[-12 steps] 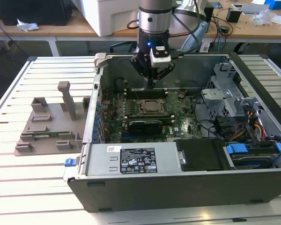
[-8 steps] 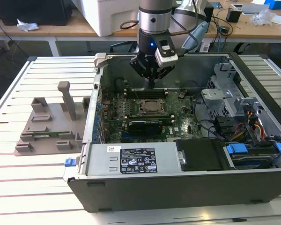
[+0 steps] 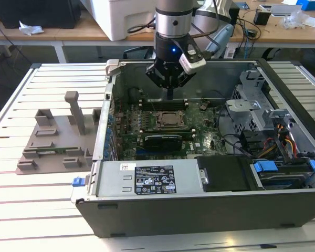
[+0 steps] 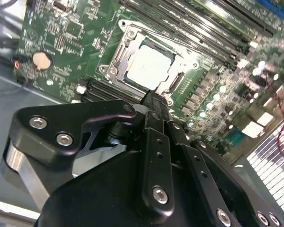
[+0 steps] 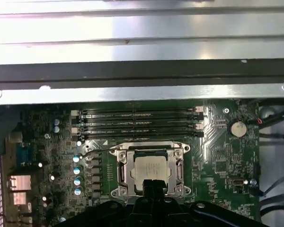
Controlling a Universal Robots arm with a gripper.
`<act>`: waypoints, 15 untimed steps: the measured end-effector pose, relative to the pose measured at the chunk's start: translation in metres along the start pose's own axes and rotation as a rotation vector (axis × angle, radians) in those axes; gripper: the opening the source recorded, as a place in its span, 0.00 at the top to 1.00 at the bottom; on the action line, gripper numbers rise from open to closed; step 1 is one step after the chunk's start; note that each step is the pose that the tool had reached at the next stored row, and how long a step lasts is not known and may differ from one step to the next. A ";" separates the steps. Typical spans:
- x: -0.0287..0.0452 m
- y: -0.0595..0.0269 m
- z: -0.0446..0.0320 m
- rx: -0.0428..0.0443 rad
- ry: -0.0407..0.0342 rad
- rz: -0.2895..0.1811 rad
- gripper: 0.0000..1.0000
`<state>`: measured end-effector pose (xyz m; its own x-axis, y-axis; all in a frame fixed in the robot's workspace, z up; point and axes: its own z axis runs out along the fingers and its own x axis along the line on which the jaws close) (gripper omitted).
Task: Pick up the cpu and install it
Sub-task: 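Install the first cpu locking lever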
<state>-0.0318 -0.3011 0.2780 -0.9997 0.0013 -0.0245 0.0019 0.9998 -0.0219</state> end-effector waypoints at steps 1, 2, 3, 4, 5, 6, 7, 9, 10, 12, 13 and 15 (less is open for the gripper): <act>0.0000 0.0000 0.0001 -0.0006 -0.0005 -0.025 0.89; 0.0000 0.0000 0.0000 -0.0007 -0.0006 -0.029 0.89; 0.0010 0.0000 0.0000 -0.0008 -0.0006 -0.030 0.89; 0.0036 0.0001 -0.0001 -0.0008 -0.0007 -0.030 0.89; 0.0067 0.0002 -0.0001 -0.0008 -0.0006 -0.030 0.89; 0.0130 0.0015 -0.0002 -0.0006 -0.0005 -0.030 0.89; 0.0176 0.0029 -0.0001 -0.0007 -0.0006 -0.030 0.89; 0.0333 0.0084 0.0004 -0.0007 -0.0006 -0.030 0.89; 0.0373 0.0103 0.0005 -0.0007 -0.0006 -0.030 0.89; 0.0449 0.0139 0.0008 -0.0008 -0.0007 -0.030 0.89; 0.0494 0.0155 0.0008 -0.0007 -0.0007 -0.030 0.89; 0.0595 0.0182 0.0008 -0.0007 -0.0006 -0.030 0.89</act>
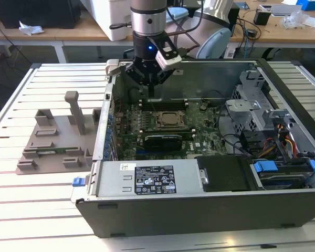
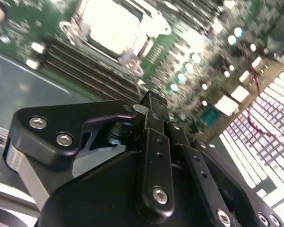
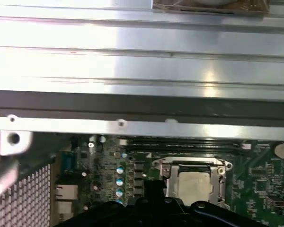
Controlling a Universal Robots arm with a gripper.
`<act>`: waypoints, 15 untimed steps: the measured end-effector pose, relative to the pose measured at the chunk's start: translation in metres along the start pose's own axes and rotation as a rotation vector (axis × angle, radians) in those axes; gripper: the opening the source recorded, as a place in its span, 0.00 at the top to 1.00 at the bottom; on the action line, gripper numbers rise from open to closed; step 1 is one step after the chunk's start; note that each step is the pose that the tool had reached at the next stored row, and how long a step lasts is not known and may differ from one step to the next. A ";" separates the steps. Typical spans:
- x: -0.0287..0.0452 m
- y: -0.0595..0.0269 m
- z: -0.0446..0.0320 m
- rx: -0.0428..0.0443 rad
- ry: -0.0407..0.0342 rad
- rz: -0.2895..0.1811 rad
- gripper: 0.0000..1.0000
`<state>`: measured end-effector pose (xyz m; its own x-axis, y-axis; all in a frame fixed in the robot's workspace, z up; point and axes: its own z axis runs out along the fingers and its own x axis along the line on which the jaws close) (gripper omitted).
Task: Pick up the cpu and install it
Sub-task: 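Install the first cpu locking lever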
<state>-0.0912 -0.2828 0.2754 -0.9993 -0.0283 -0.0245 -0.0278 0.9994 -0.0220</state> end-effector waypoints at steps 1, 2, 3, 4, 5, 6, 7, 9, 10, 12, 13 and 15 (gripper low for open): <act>0.0065 0.0012 0.0001 -0.0001 0.0000 0.000 0.89; 0.0092 0.0016 0.0006 -0.0002 0.0000 0.000 0.89; 0.0110 0.0022 0.0019 0.0001 -0.0001 0.000 0.89; 0.0121 0.0031 0.0037 0.0004 0.0001 0.000 0.89; 0.0123 0.0042 0.0061 0.0004 0.0001 0.000 0.89; 0.0118 0.0070 0.0106 0.0005 0.0000 0.000 0.89; 0.0073 0.0096 0.0127 0.0007 0.0001 0.000 0.89; -0.0086 0.0097 0.0148 0.0004 0.0040 -0.001 0.89; -0.0152 0.0095 0.0156 0.0003 0.0082 -0.001 0.89; -0.0341 0.0090 0.0173 -0.0046 0.0221 -0.002 0.89; -0.0394 0.0088 0.0177 -0.0086 0.0254 -0.002 0.89; -0.0514 0.0073 0.0194 -0.0208 0.0308 -0.003 0.89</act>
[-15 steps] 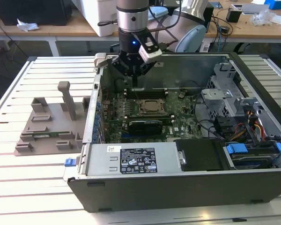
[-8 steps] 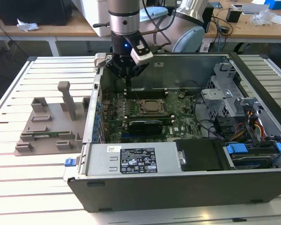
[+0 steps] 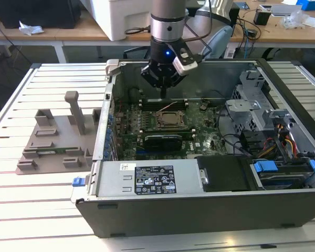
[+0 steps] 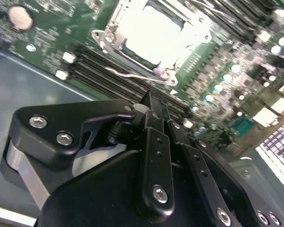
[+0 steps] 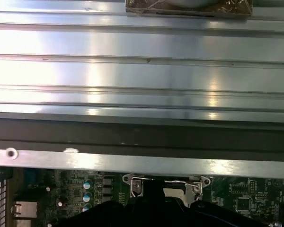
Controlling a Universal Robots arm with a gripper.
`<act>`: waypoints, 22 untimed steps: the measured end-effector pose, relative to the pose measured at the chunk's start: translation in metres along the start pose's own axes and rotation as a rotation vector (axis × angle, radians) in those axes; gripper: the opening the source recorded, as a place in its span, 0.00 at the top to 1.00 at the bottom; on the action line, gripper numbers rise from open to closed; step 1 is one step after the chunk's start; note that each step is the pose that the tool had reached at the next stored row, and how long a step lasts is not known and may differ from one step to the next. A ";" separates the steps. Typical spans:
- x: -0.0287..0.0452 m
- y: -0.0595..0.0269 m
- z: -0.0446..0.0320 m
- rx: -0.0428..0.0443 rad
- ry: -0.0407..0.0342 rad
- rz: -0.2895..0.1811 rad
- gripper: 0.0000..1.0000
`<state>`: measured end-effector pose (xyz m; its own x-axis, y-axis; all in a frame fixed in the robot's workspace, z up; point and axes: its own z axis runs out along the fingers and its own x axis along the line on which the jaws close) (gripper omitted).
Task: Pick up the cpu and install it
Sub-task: 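Install the first cpu locking lever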
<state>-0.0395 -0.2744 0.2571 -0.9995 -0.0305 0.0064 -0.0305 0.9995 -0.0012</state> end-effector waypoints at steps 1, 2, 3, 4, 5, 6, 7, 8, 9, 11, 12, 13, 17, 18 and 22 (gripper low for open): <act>-0.0043 -0.0013 0.0017 -0.0029 0.0018 0.000 0.89; -0.0047 -0.0016 0.0026 -0.0028 0.0022 0.000 0.89; -0.0047 -0.0016 0.0026 -0.0027 0.0022 0.000 0.89; -0.0047 -0.0016 0.0026 -0.0027 0.0022 0.000 0.89; -0.0047 -0.0016 0.0027 -0.0029 0.0022 0.000 0.89; -0.0046 -0.0048 0.0028 -0.0093 0.0019 0.000 0.89; -0.0044 -0.0093 0.0031 -0.0207 0.0015 0.000 0.89; -0.0043 -0.0119 0.0034 -0.0279 0.0013 0.000 0.89; -0.0042 -0.0174 0.0040 -0.0475 0.0009 -0.001 0.89; -0.0040 -0.0225 0.0049 -0.0738 -0.0001 -0.001 0.89; -0.0040 -0.0229 0.0061 -0.0807 -0.0004 -0.001 0.89; -0.0039 -0.0229 0.0073 -0.0846 -0.0004 -0.002 0.89; -0.0025 -0.0229 0.0167 -0.0898 0.0000 -0.015 0.89; -0.0021 -0.0226 0.0199 -0.0899 0.0004 -0.023 0.89; -0.0018 -0.0191 0.0290 -0.0912 0.0012 -0.042 0.89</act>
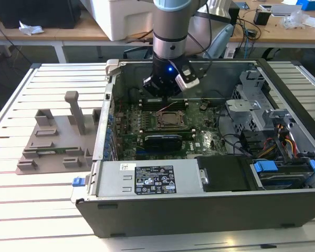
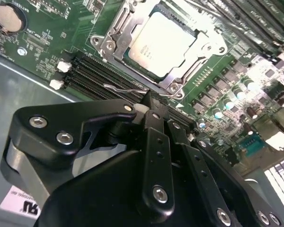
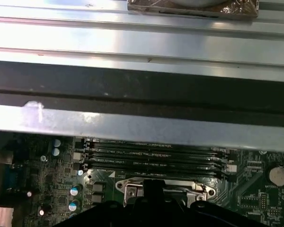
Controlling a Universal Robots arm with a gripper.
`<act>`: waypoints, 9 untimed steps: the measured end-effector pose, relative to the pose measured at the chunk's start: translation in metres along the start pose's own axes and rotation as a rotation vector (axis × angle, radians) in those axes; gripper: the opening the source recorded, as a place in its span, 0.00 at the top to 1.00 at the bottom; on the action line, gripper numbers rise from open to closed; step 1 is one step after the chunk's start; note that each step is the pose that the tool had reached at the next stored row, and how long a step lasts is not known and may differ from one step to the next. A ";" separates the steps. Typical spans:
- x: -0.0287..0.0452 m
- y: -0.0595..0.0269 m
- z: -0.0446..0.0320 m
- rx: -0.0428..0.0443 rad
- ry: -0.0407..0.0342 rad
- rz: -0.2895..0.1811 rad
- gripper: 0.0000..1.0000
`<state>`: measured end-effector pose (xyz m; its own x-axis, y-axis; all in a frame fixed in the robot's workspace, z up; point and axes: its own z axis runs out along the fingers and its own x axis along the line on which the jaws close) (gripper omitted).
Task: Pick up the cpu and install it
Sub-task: 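Install the first cpu locking lever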
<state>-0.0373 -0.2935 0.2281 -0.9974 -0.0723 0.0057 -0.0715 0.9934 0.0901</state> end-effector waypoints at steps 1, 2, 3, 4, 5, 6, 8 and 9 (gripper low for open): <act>-0.0001 0.0011 0.0010 0.0001 0.0006 -0.006 0.89; -0.0001 0.0013 0.0019 0.0000 0.0009 -0.011 0.89; -0.0011 0.0012 0.0030 0.0001 0.0013 -0.014 0.89; -0.0025 0.0011 0.0037 0.0000 0.0015 -0.016 0.89; -0.0047 0.0011 0.0046 0.0002 0.0017 -0.017 0.89; -0.0063 0.0012 0.0052 0.0002 0.0017 -0.018 0.89; -0.0100 0.0014 0.0067 0.0000 0.0018 -0.020 0.89; -0.0115 0.0014 0.0078 0.0001 0.0020 -0.021 0.89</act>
<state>-0.0260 -0.2906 0.2203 -0.9957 -0.0928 0.0059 -0.0919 0.9917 0.0902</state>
